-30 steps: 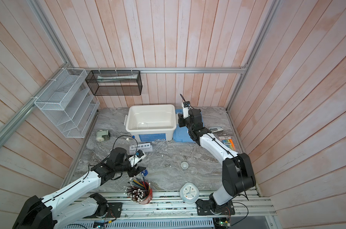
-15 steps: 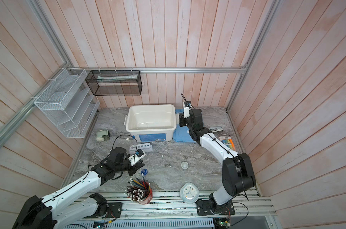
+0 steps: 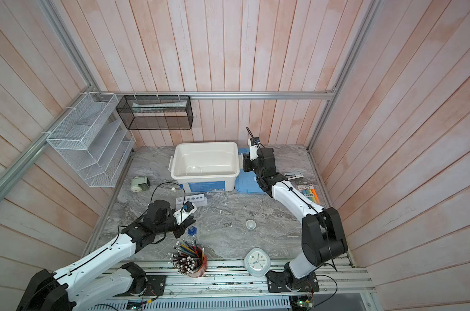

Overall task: Organize the chemistry lab equipment
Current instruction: 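Lift the cylinder with the left gripper and carry it toward the tub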

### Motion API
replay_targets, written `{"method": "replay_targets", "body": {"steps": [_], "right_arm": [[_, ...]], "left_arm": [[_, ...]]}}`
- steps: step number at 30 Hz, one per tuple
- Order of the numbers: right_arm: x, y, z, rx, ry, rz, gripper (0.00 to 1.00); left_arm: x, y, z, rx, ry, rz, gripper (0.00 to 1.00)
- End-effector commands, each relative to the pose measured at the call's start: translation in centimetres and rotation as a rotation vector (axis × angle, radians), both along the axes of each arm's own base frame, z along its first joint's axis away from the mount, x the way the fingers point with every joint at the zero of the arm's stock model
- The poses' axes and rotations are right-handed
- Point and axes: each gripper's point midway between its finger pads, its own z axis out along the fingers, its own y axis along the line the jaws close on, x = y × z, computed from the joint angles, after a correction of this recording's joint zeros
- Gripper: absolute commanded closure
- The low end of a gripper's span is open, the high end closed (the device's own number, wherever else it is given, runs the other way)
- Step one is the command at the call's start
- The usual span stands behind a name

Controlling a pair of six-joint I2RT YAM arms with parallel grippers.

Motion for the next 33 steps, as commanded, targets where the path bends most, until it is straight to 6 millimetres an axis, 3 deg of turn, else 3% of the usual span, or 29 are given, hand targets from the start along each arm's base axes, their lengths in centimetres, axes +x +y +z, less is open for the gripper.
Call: {"method": "replay_targets", "body": {"steps": [1, 8, 15, 24, 33], "right_arm": [[0.3, -0.3, 1.1, 0.018, -0.022, -0.015, 0.71], [-0.4, -0.9, 1.2, 0.011, -0.026, -0.031, 0.71], [-1.5, -2.1, 1.1, -0.004, -0.029, -0.066, 0.71], [-3.0, -4.8, 1.5, -0.002, -0.044, -0.121, 0.72], [-4.0, -6.8, 1.2, 0.018, -0.045, -0.156, 0.72]], "left_arm": [[0.6, -0.2, 1.9, -0.005, -0.049, 0.002, 0.86], [3.2, -1.3, 6.6, -0.052, -0.159, 0.021, 0.88], [6.2, -5.0, 8.7, -0.148, -0.235, -0.021, 0.88], [7.9, -11.5, 6.8, -0.183, -0.221, -0.152, 0.89], [8.2, -15.4, 3.7, -0.178, -0.153, -0.212, 0.89]]}}
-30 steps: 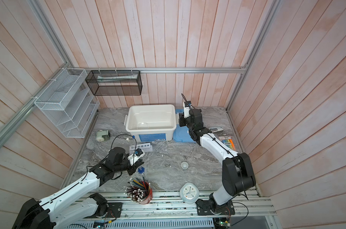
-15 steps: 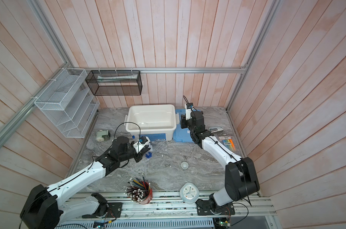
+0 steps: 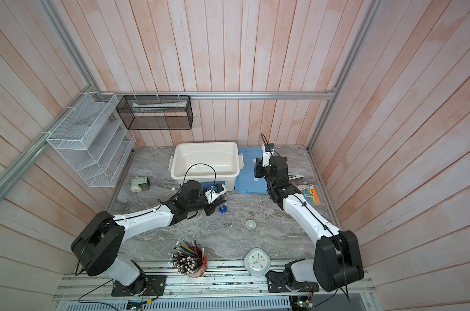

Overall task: Organize the chemistry lab equipment
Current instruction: 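Lift the cylinder with the left gripper and carry it toward the tub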

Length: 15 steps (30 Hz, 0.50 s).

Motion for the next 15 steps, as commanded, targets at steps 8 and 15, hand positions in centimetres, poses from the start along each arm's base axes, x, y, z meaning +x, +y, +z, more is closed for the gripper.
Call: {"method": "replay_targets", "body": {"steps": [8, 15], "right_arm": [[-0.8, -1.5, 0.3, 0.030, -0.018, -0.031, 0.72], [-1.0, -1.8, 0.1, 0.040, -0.018, -0.033, 0.72]], "left_arm": [[0.6, -3.0, -0.2, -0.005, -0.001, -0.060, 0.87], [0.5, -3.4, -0.6, 0.010, 0.005, -0.075, 0.74]]}}
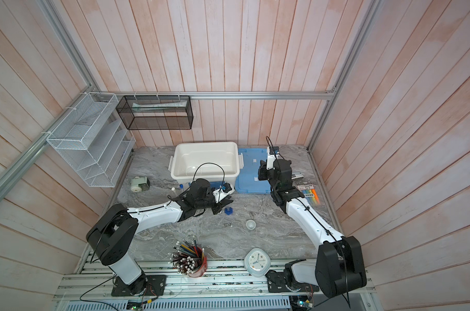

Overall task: Organize the chemistry lab equipment
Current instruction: 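Lift the cylinder with the left gripper and carry it toward the tub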

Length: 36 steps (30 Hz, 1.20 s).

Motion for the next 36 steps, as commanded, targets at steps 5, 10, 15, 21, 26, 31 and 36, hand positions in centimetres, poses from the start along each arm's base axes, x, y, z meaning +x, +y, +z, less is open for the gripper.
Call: {"method": "replay_targets", "body": {"steps": [5, 10, 15, 21, 26, 31, 36], "right_arm": [[-0.3, -0.2, 0.4, 0.029, -0.018, 0.001, 0.72], [-0.3, -0.3, 0.6, 0.028, -0.021, -0.002, 0.72], [-0.3, -0.2, 0.6, 0.030, -0.020, 0.002, 0.72], [-0.3, -0.1, 0.9, 0.037, -0.024, 0.005, 0.72], [-0.4, -0.3, 1.0, 0.034, -0.024, -0.001, 0.72], [-0.5, -0.3, 1.0, 0.033, -0.021, -0.005, 0.72], [-0.5, -0.4, 1.0, 0.035, -0.021, -0.007, 0.72]], "left_arm": [[-0.2, -1.0, -0.6, 0.014, 0.020, -0.037, 0.74], [0.0, -0.9, 0.4, -0.001, -0.007, -0.028, 0.70], [0.0, -0.3, 0.5, -0.029, -0.014, 0.001, 0.64], [0.0, 0.3, 0.0, -0.063, 0.008, 0.023, 0.65], [0.2, 0.4, 0.1, -0.081, 0.014, 0.024, 0.74], [0.2, 0.3, 0.2, -0.086, 0.013, 0.022, 0.84], [0.1, 0.5, 0.8, -0.078, 0.004, 0.020, 0.90]]}}
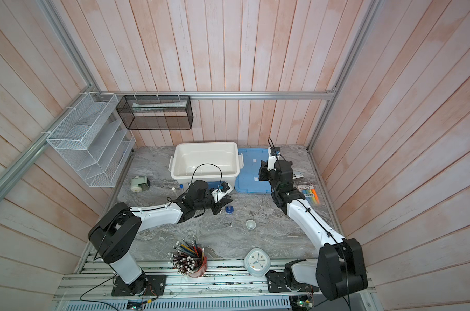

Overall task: Organize the chemistry lab equipment
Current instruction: 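Lift the cylinder with the left gripper and carry it toward the tub, then lower the cylinder into the white tub with the left gripper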

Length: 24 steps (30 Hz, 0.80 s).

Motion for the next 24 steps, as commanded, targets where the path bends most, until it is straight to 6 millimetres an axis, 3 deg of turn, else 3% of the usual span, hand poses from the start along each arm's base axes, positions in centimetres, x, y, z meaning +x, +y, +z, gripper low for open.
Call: {"method": "replay_targets", "body": {"steps": [1, 4, 6, 13, 18, 24], "right_arm": [[-0.3, -0.2, 0.8, 0.019, -0.015, -0.004, 0.72], [-0.3, -0.2, 0.9, 0.018, -0.013, -0.005, 0.73], [-0.4, -0.2, 0.8, 0.013, -0.010, -0.004, 0.73], [-0.6, -0.2, 0.6, 0.020, -0.007, 0.000, 0.73], [-0.9, -0.2, 0.8, 0.025, -0.010, 0.007, 0.73], [-1.3, -0.3, 1.2, 0.022, -0.016, 0.006, 0.73]], "left_arm": [[-0.4, 0.1, 1.6, -0.017, -0.027, -0.018, 0.91], [-0.5, 0.4, 2.8, 0.005, -0.022, -0.020, 0.95], [-0.7, 0.7, 4.6, 0.023, -0.036, -0.022, 0.95], [0.1, 1.7, 12.3, 0.119, -0.079, 0.007, 0.95], [0.8, 1.7, 18.8, 0.056, -0.136, 0.043, 0.95], [5.1, 3.2, 22.8, -0.025, -0.148, 0.099, 0.95]]}}
